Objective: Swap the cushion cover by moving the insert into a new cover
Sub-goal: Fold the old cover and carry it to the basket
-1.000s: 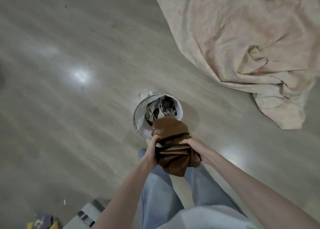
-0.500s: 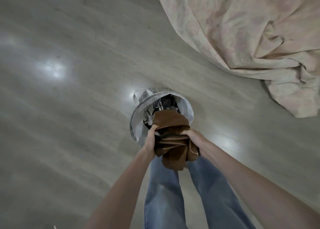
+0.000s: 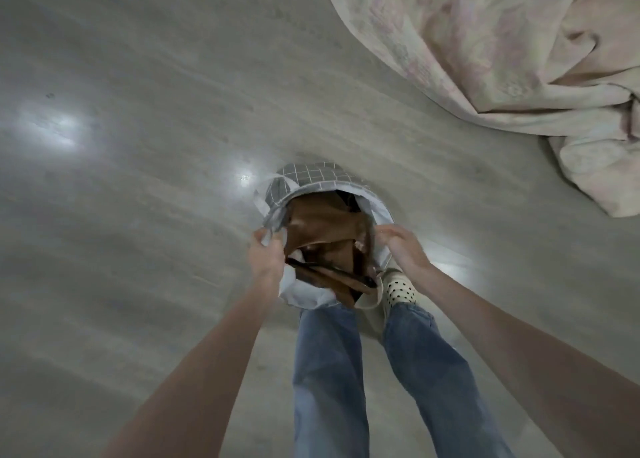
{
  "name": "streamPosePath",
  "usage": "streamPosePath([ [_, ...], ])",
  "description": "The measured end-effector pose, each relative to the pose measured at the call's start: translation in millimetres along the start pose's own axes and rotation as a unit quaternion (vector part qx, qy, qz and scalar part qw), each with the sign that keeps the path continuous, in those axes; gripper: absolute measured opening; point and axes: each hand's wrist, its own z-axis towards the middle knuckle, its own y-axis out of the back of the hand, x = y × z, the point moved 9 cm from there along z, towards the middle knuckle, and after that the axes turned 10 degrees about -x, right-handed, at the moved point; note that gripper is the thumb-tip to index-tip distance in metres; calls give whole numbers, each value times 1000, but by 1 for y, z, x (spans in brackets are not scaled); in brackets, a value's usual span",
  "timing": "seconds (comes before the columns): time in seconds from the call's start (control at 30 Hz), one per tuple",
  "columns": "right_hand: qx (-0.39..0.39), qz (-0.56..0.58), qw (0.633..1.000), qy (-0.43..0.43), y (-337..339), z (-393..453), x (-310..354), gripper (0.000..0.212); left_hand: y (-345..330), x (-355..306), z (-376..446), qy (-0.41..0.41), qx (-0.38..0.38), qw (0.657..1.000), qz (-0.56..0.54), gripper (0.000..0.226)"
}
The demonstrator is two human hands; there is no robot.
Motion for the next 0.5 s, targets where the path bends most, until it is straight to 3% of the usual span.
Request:
streamPosePath([
  [0.07, -67, -71, 995, 13, 29, 6, -14, 31, 16, 14, 13, -34, -21, 994, 99, 43],
  [0.13, -97, -99, 990, -26, 46, 12, -33, 38, 27, 30, 23, -28, -26, 991, 131, 54],
  [0.33, -13, -188, 982, -34, 13, 45, -65, 56, 9, 81, 50, -35, 85, 977, 195, 76],
  [0.43, -17, -198, 979, -49, 0, 71, -84, 71, 0, 113, 65, 3, 83, 975, 205, 87],
  [0.5, -31, -191, 980, -51, -6, 92, -95, 70, -10, 131, 75, 22, 78, 984, 158, 81],
])
